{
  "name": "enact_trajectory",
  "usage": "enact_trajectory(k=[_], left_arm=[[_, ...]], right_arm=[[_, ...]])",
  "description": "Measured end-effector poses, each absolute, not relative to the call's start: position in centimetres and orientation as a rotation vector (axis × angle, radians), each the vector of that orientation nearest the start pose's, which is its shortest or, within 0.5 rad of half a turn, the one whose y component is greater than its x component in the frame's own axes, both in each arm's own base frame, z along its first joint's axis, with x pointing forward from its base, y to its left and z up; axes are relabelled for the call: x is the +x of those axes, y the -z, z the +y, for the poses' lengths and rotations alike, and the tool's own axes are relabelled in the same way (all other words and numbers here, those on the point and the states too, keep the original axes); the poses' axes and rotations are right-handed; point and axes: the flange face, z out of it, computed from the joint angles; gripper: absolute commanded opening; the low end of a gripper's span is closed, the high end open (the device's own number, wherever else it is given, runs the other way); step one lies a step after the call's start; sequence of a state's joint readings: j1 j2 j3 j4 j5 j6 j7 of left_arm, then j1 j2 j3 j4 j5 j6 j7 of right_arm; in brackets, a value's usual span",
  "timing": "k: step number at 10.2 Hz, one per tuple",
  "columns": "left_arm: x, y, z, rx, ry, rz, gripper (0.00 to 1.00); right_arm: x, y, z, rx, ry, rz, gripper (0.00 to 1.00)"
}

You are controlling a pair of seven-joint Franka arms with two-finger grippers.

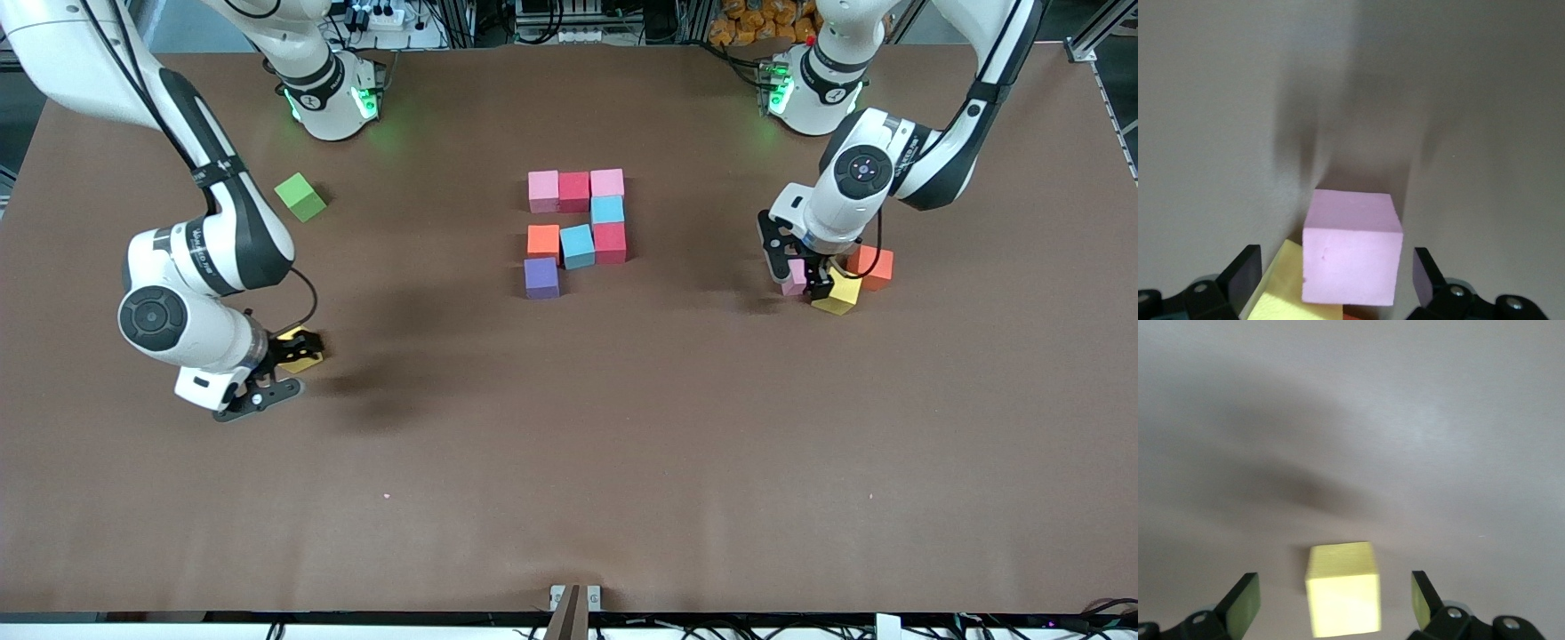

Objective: Form number 2 with 11 blocks

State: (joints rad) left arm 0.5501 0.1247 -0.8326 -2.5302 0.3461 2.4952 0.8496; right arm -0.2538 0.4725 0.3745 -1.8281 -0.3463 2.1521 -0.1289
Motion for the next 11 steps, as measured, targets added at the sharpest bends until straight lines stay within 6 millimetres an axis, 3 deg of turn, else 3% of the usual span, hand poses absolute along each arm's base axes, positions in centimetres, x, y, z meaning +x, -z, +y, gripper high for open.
enact_trajectory(k=[1,4,7,9,10,11], left_arm=[[42.6,-23.1,-13.4,-2.306,-0.204,2.023,1.0],[42.4,-22.5,-13.5,-2.269,-0.218,2.056,1.0],[41.9,-21.7,-13.2,-2.272,-0.241,2.073,1.0],[41.9,-21.2,-12.7,-2.247,-0.254,2.093,1.0],[42.0,-21.0,-12.2,-2.251,-0.257,2.093,1.0],[42.1,-20.8,-11.9,-2.256,-0.257,2.093,1.0]], right_arm=[[62.7,-26.7,3.8,-3.174,-0.142,-0.725,1.0],[59.9,-22.5,4.0,-3.136,-0.12,-0.785,1.0],[58.7,-21.1,4.0,-3.133,-0.146,-0.833,1.0],[58.4,-20.0,1.7,-3.137,-0.118,-0.851,1.0],[58.0,-19.1,0.8,-3.128,-0.119,-0.848,0.76],[57.9,-18.4,0.6,-3.12,-0.121,-0.848,0.46]])
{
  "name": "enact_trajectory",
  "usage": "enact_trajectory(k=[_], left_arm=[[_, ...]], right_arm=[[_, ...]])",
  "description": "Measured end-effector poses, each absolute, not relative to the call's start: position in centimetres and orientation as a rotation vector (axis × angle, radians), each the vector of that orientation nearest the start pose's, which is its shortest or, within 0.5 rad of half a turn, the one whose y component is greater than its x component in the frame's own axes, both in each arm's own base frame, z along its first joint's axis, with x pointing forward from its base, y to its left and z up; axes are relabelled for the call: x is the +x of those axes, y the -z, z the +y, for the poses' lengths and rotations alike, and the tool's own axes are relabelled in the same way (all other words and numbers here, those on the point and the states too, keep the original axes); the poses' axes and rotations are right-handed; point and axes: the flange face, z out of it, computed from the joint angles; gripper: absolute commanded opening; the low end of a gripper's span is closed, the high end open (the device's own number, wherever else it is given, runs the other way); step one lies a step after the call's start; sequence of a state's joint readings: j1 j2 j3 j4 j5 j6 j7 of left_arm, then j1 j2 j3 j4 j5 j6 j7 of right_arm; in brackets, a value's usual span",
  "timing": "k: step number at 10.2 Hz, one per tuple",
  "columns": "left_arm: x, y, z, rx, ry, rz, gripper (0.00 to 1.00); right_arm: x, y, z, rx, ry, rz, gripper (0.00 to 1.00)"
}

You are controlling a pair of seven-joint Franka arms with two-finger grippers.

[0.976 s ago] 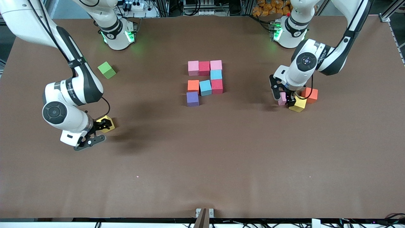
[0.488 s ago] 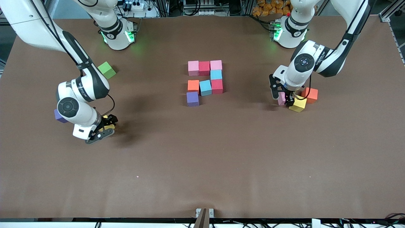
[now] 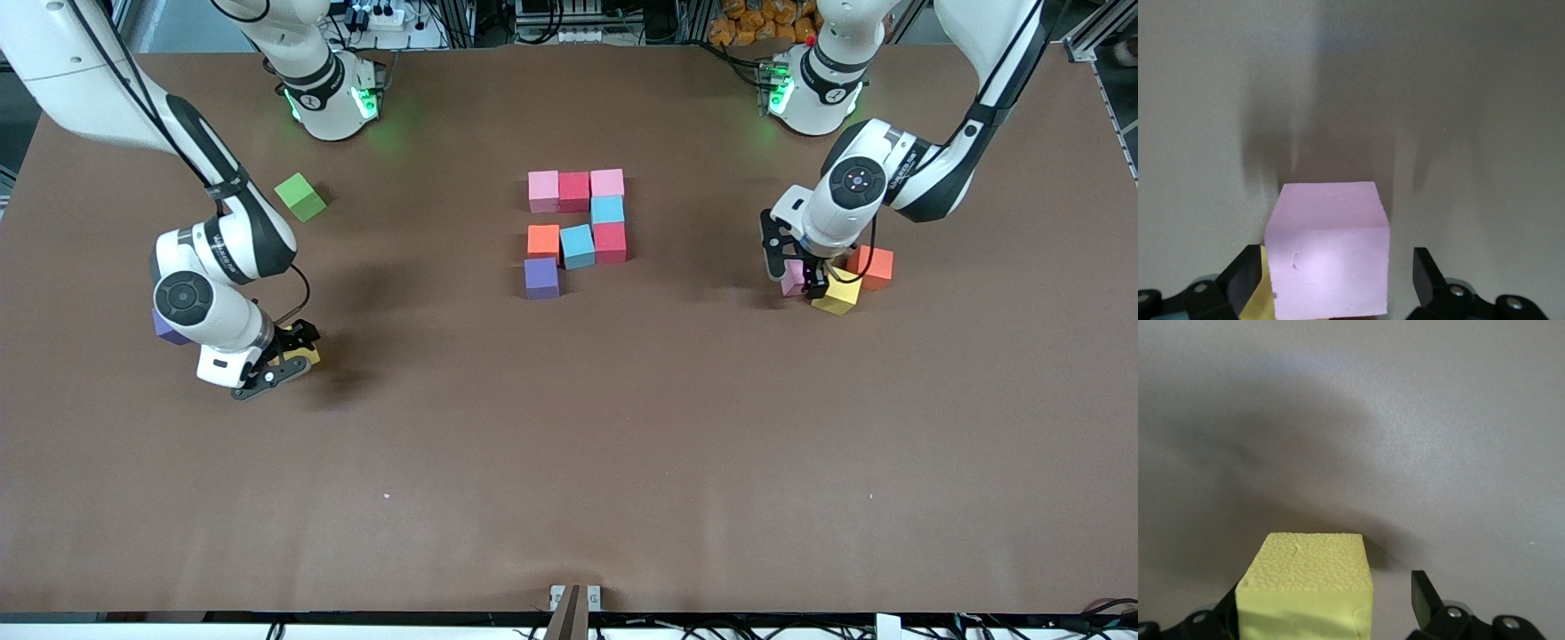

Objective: Form number 2 with 11 blocks

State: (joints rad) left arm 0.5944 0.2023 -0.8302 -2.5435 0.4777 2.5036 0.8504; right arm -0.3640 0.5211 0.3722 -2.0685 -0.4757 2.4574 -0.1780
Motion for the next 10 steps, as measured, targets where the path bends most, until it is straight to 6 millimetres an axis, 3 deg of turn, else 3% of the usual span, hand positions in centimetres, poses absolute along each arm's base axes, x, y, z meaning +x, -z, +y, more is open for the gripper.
enact_trajectory(k=[1,2,5,7,8,9,10], left_arm=[[42.1,-20.7,-11.8,-2.257,-0.256,2.094,1.0],[42.1,-20.6,-11.8,-2.259,-0.255,2.097,1.0],[42.0,-20.3,-12.0,-2.25,-0.246,2.116,0.97],[42.0,-20.1,-12.1,-2.232,-0.238,2.134,0.73],[42.0,-20.1,-12.2,-2.233,-0.223,2.137,0.53],[42.1,-20.1,-12.3,-2.234,-0.204,2.139,0.43],[42.2,-20.2,-12.4,-2.234,-0.195,2.138,0.42]], right_arm=[[57.8,-18.1,0.7,-3.114,-0.123,-0.851,0.19],[57.8,-18.1,0.9,-3.111,-0.124,-0.854,0.04],[57.8,-18.2,1.7,-3.104,-0.117,-0.869,0.0],[58.2,-18.8,4.6,-3.11,-0.082,-0.855,0.0],[58.6,-19.6,6.7,-3.115,-0.054,-0.843,0.0],[59.0,-20.5,8.5,-3.117,-0.048,-0.818,0.0],[59.3,-21.3,10.1,-3.111,-0.065,-0.772,0.0]])
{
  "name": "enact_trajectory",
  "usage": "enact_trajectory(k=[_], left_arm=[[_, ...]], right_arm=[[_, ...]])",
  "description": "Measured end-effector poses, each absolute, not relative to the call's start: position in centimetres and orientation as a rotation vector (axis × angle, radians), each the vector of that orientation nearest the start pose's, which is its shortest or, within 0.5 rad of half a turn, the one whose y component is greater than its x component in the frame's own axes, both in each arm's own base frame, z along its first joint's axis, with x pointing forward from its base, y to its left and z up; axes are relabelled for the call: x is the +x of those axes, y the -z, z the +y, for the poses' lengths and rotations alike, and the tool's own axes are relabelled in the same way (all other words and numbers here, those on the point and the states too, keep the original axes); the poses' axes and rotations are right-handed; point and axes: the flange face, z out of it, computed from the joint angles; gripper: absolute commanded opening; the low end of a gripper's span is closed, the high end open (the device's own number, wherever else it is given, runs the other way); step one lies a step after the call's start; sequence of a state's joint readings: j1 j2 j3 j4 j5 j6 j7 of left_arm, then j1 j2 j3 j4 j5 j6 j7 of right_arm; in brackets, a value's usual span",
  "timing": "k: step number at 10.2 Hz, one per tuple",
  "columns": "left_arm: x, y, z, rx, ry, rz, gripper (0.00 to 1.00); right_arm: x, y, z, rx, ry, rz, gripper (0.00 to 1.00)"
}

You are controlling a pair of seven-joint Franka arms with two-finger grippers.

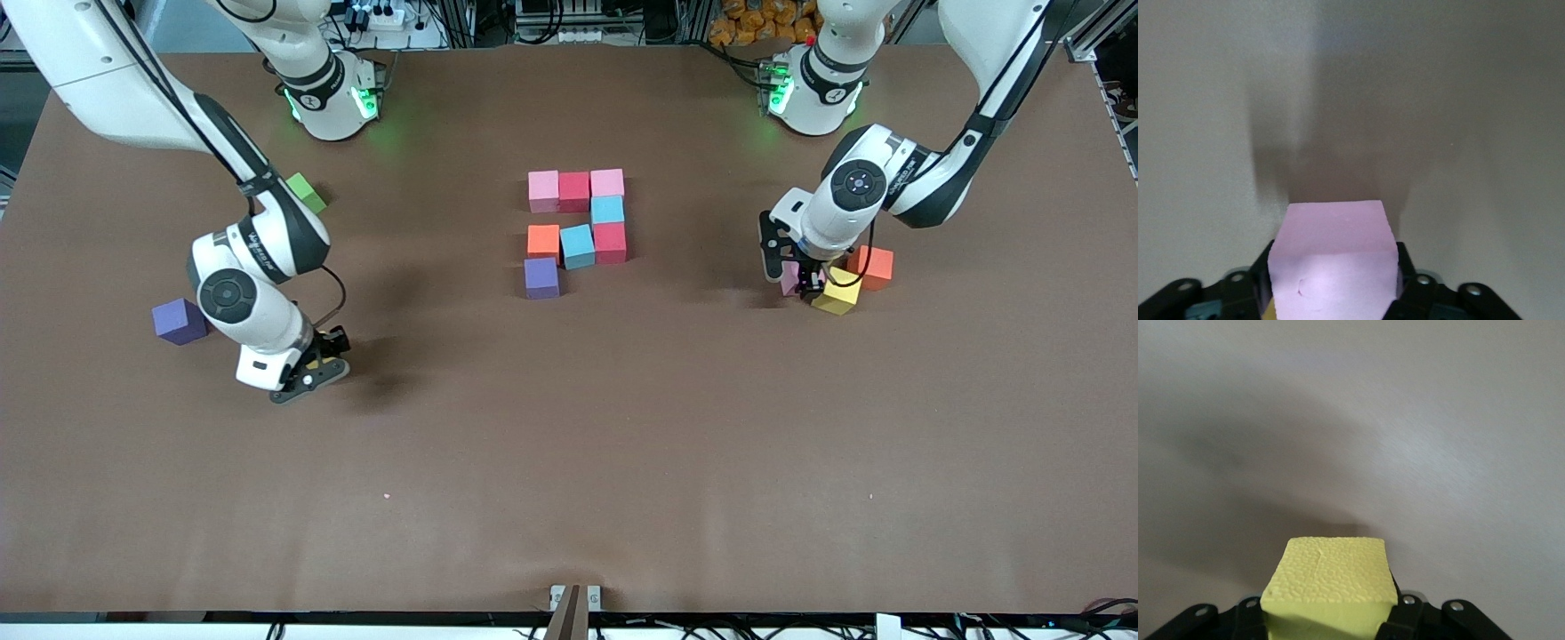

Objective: Form number 2 with 11 blocks

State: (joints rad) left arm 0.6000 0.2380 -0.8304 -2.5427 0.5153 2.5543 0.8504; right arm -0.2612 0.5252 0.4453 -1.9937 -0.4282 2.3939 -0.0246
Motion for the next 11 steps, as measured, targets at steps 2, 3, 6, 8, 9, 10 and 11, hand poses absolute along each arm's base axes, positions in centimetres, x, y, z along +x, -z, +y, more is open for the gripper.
enact_trajectory(k=[2,3,6,8,9,10,11], left_arm=[[42.5,-20.4,-12.4,-2.27,-0.173,2.093,0.39],[43.1,-21.0,-12.8,-2.294,-0.131,2.059,0.39],[47.1,-25.1,-17.0,-2.439,0.063,1.904,0.4],[49.4,-27.2,-20.8,-2.575,0.075,1.76,0.4],[50.3,-28.4,-22.6,-2.629,0.035,1.681,0.4],[51.3,-29.7,-23.6,-2.663,-0.005,1.613,0.4],[52.3,-31.0,-23.6,-2.681,-0.051,1.559,0.4]], right_arm=[[59.0,-22.1,14.5,-3.102,-0.1,-0.653,0.0],[58.5,-22.4,17.0,-3.111,-0.095,-0.586,0.0],[56.5,-24.4,27.1,-3.068,-0.077,-0.382,0.0],[55.0,-25.7,33.2,-3.059,-0.096,-0.249,0.0],[54.6,-25.8,35.7,-3.057,-0.105,-0.178,0.0],[54.2,-25.5,38.1,-3.051,-0.117,-0.125,0.0],[53.7,-24.8,40.3,-3.045,-0.133,-0.083,0.0]])
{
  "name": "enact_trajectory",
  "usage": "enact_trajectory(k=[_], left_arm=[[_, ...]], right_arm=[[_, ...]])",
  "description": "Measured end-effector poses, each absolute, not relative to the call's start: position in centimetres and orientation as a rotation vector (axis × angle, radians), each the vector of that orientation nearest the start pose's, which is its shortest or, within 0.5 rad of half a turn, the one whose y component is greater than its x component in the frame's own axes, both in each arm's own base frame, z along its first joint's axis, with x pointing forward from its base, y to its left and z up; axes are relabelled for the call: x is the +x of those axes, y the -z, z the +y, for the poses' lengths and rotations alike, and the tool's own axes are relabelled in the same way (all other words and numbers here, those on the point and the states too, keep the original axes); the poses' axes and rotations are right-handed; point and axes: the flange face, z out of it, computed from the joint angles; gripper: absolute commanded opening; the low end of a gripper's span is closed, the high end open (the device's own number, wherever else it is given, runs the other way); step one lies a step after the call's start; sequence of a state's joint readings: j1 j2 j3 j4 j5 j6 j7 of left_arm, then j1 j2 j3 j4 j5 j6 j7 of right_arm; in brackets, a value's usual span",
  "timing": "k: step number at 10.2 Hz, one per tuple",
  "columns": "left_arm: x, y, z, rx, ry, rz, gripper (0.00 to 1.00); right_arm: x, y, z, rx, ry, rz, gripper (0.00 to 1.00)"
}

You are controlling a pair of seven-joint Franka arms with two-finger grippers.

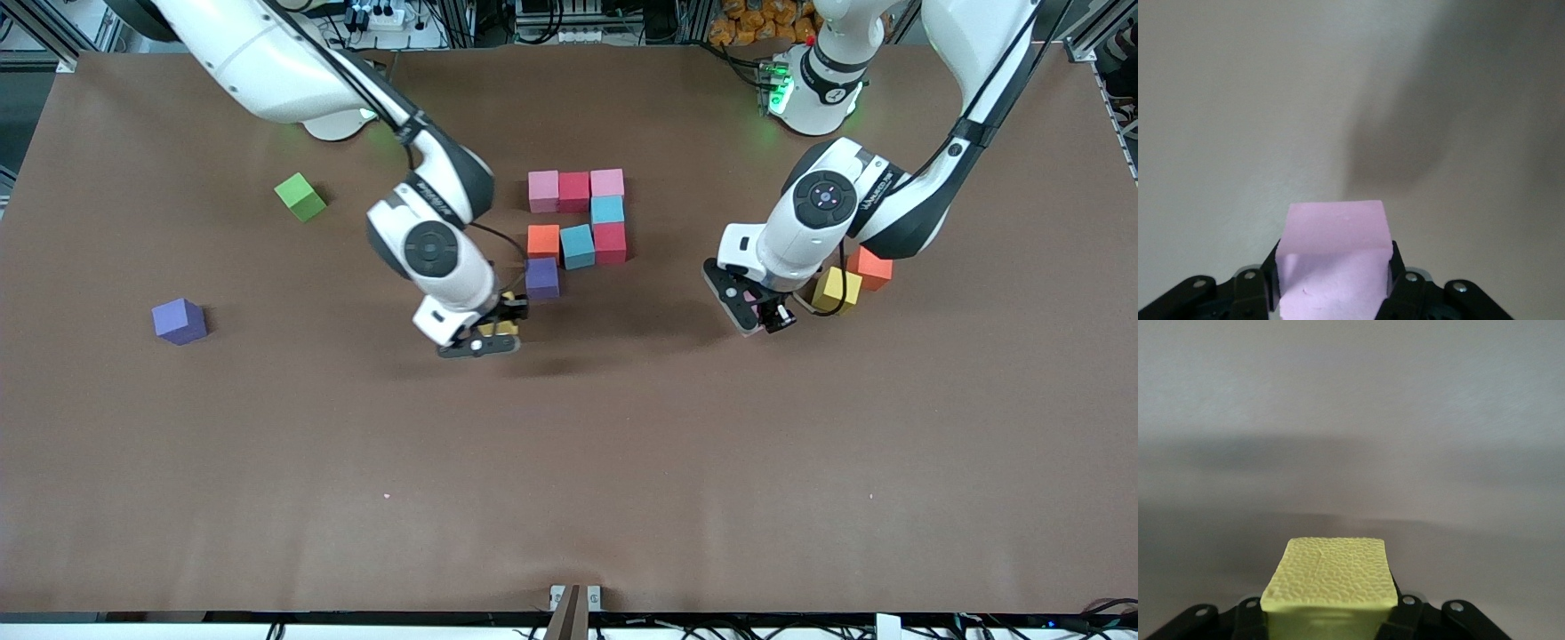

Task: Form number 2 with 11 blocks
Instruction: 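Carry the pink cube beside purple while the right gripper lifts yellow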

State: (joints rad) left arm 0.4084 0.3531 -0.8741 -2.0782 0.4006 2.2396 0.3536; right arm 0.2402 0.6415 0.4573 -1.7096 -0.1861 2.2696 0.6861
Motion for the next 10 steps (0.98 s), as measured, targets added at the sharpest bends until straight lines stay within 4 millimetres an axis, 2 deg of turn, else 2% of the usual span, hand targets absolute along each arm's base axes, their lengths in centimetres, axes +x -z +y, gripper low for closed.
enact_trajectory(k=[2,4,6,9,10], left_arm=[[53.9,-32.9,-22.1,-2.722,-0.131,1.478,0.39],[55.2,-35.1,-21.2,-2.795,-0.186,1.388,0.38],[56.0,-36.4,-20.3,-2.856,-0.217,1.267,0.37],[57.0,-38.7,-18.8,-2.969,-0.232,1.086,0.37],[57.0,-39.8,-18.9,-3.002,-0.22,1.001,0.37]], right_arm=[[53.5,-23.6,42.6,-3.037,-0.15,-0.029,0.0],[54.4,-23.1,42.8,-3.056,-0.165,-0.003,0.0],[54.9,-22.7,43.6,-3.084,-0.176,0.056,0.0],[53.9,-20.9,45.2,-3.102,-0.193,0.078,0.0],[53.7,-20.6,45.4,-3.104,-0.197,0.075,0.0]])
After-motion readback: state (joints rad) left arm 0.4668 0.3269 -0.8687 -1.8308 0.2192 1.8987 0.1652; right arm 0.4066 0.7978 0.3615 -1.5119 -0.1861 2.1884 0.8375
